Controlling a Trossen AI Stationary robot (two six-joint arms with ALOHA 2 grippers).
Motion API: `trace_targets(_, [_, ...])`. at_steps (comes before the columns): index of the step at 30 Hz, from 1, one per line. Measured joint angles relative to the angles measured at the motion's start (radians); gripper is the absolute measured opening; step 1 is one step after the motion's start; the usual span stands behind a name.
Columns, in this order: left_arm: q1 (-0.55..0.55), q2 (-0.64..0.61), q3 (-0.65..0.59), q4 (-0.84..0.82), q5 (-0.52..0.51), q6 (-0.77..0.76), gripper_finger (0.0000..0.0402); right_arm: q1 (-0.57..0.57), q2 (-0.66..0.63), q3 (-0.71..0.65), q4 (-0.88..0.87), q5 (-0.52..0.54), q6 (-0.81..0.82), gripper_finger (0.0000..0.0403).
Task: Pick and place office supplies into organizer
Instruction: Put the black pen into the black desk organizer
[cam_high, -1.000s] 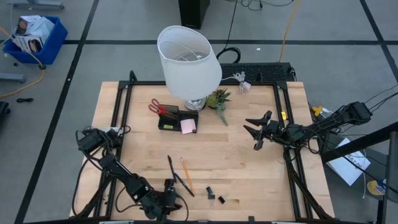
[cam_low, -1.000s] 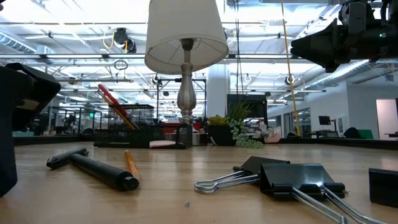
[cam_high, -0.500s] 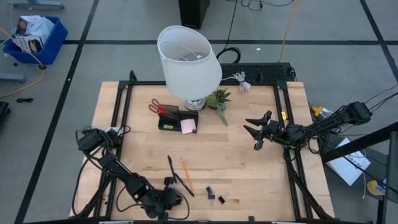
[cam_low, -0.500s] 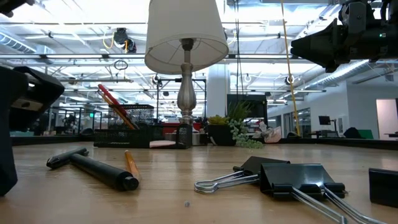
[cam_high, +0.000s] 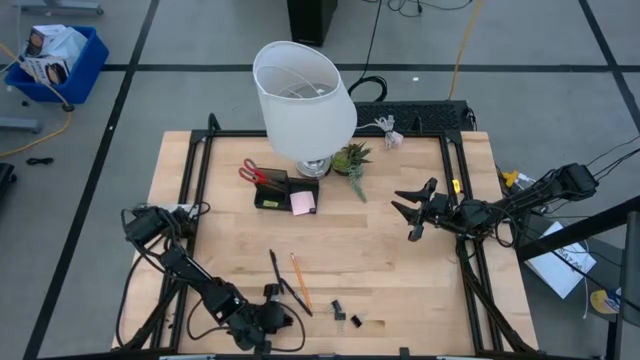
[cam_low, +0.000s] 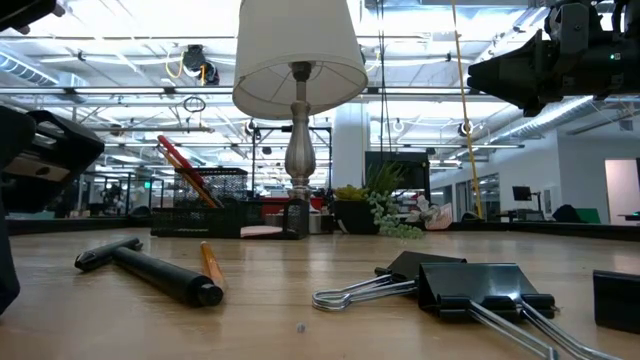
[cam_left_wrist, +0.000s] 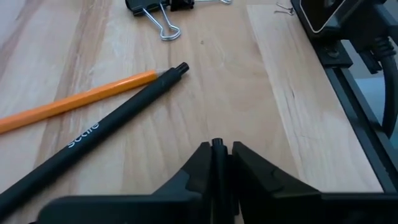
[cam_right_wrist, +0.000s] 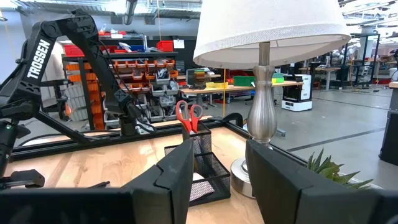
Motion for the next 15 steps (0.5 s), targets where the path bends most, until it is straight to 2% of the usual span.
trace_targets(4, [0.000,-0.026,-0.001,-0.014,0.008,0.020,0.0067,0.000,0.000,0.000,0.000,0.000,0.000,0.0141])
trace_targets(8, [-0.012,-0.079,-0.005,-0.050,0.013,0.067,0.0054,0.000,0.000,0.000,0.000,0.000,0.000,0.0141])
trace_targets(15, [-0.008,-0.180,-0.004,-0.198,-0.084,0.075,0.0033,0.000,0.000,0.000,0.000,0.000,0.000,0.0141])
